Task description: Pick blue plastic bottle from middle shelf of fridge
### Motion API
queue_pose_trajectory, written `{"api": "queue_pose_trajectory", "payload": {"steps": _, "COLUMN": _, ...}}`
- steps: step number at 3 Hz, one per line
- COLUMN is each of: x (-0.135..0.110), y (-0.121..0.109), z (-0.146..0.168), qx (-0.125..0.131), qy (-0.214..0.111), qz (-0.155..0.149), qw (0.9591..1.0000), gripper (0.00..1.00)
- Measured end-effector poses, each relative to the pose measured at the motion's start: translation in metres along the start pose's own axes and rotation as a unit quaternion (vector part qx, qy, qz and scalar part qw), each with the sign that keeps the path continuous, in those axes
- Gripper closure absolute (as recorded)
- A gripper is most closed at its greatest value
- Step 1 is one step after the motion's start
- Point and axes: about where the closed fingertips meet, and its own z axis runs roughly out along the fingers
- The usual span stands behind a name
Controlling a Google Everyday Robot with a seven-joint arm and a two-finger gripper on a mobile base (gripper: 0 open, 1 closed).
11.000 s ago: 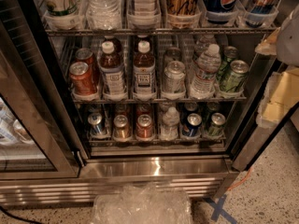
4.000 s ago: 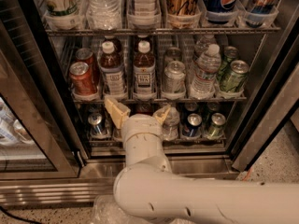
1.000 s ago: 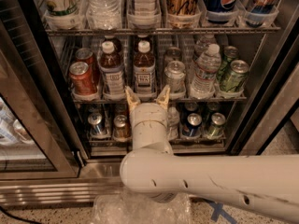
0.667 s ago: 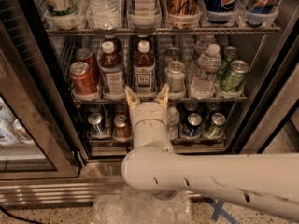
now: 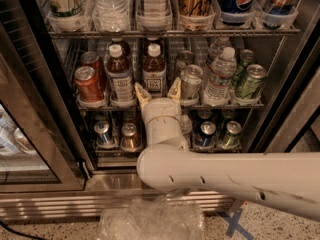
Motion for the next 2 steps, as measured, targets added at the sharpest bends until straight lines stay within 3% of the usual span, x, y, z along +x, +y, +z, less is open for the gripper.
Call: {"api": "queue_pose_trajectory", "payload": {"steps": 2, "x": -0.0049, "y": 0.0053, "z": 0.0221, "qx": -0.015, "qy": -0.015, "qz": -0.006, "qw": 0.9998, "gripper": 0.23}}
